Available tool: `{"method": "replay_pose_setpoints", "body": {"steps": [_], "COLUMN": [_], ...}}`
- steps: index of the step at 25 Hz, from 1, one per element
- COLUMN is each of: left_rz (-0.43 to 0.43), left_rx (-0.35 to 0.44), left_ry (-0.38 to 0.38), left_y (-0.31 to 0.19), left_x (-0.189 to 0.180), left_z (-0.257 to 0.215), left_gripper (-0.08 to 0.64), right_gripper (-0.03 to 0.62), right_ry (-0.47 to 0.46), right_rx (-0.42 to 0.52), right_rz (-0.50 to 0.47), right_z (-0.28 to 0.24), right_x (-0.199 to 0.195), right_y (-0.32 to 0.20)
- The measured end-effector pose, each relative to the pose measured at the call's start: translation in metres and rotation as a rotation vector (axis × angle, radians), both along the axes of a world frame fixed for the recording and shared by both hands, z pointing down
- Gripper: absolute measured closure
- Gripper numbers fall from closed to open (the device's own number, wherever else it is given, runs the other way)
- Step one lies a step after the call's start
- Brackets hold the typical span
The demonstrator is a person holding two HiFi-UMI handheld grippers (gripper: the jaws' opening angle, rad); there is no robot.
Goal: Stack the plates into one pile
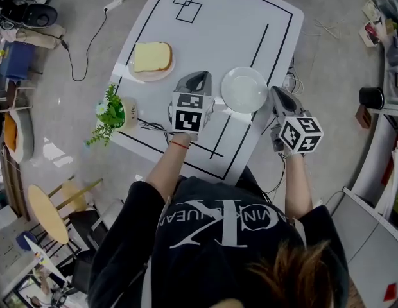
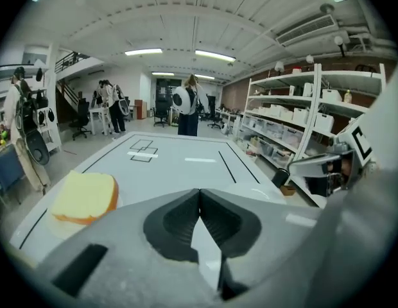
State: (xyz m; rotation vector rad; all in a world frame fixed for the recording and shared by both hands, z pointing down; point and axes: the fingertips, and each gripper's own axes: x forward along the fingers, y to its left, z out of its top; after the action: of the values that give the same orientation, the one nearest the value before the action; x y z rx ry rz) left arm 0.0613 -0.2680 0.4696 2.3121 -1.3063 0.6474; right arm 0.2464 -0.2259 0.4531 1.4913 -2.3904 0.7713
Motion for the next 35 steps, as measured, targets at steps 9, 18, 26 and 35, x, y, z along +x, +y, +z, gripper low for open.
{"method": "replay_pose_setpoints", "body": {"steps": [9,18,26,35], "left_rz": [-0.024,-0.031,-0.038,-0.041], "left_rx": [0.262,0.383,0.471,0.57], "left_ry": [0.051,0.082,0.114,0.138], "left_y": [-0.004,0.011,0.02,0.035], "left_x": [-0.026,-0.036,-0.041,-0.046], "left_z": [-0.06,-0.1,-0.134,-0.166], "left_gripper": [0.549,0.549,0.549,0.549], "right_gripper": [0.592,0.592,0.592,0.592], "right_ry": [0.056,0.073,0.072,0.074], "right_rx": [0.208,0.364,0.47,0.554], "right_rz": [-0.056,-0.023,-0.013,-0.007], "right_z": [-0.05,-0.098,-0.132,-0.157], "right_x": [-0.019,-0.013,-0.015,-0.016], "right_y": [-0.006,0.0,0.013,0.027]}}
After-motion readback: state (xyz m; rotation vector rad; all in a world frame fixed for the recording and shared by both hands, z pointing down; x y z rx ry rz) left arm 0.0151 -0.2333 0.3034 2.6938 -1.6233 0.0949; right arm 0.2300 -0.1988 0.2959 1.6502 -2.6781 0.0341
